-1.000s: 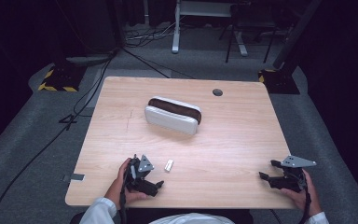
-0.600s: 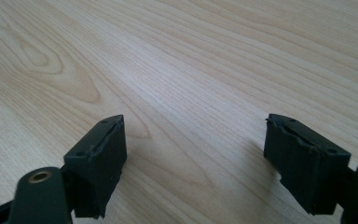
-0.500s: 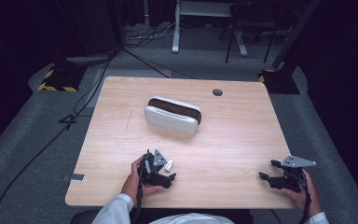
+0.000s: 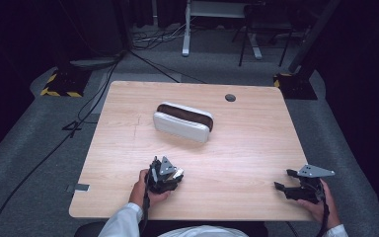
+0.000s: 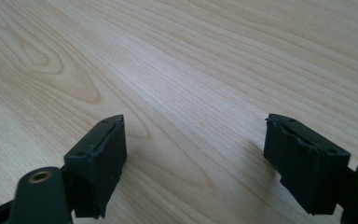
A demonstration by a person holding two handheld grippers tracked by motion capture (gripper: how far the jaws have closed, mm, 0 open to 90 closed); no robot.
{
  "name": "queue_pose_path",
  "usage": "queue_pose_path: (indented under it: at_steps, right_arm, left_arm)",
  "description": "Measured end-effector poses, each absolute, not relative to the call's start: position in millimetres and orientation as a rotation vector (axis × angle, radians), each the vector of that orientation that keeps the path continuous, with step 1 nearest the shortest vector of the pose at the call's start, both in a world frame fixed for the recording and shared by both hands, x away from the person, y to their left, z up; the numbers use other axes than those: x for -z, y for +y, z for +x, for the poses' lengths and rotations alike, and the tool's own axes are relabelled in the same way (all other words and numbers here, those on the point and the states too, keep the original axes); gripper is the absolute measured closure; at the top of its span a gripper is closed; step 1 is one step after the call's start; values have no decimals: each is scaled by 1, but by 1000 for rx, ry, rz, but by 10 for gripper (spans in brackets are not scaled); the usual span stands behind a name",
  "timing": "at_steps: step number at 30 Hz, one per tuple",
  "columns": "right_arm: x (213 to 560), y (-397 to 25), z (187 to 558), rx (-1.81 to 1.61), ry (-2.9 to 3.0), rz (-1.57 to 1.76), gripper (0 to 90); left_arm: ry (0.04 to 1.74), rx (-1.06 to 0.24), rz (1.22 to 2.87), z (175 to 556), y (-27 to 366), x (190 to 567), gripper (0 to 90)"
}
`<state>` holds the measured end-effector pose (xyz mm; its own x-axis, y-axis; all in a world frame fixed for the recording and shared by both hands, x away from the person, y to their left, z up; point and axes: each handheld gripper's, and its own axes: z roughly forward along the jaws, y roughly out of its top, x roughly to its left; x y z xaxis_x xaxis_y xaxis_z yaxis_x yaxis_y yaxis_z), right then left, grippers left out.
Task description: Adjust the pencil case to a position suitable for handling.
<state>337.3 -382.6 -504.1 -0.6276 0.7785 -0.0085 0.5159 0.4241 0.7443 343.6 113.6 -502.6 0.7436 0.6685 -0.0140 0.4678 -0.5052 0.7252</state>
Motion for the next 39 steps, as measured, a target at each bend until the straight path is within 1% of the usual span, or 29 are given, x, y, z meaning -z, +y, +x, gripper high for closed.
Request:
queue_pose_path:
  at_steps: [5,8,10,11,13,16,18,24,29,31,39]
  right_arm:
    - [504,-382,336,-1039,2334,1092,237]
    - [504,-382,336,-1044,2343,1085,240]
    - [503,-382,338,-1050,2357,1071,278]
    - [503,-382,338,-1050,2357,1071,278]
    - [501,-383,339,-1077,2351,1071,309]
    - [499,-383,343,-1090,2360,1084,321]
    - [498,-379,349,-1115,2347,1090,352]
    - [478,-334,374,-1150,2363,961,387]
    - [462,-293,397,-1216,2391,843,431]
    - [457,-279,403,-1229,2391,803,462]
    - [442,-221,429,-1258,2411,661,489]
  left_arm:
    - [830,-339,2202,345,120,503,716]
    - [822,-330,2205,346,122,502,719]
    - [802,-322,2208,347,125,502,721]
    - [794,-309,2209,348,127,502,721]
    - [772,-298,2217,349,130,502,722]
    - [738,-272,2221,353,134,503,722]
    - [719,-265,2228,355,139,503,722]
    - [699,-253,2231,354,157,503,723]
    - [750,-227,2205,350,179,503,723]
    - [771,-222,2196,349,184,503,723]
    - [776,-208,2193,348,190,503,723]
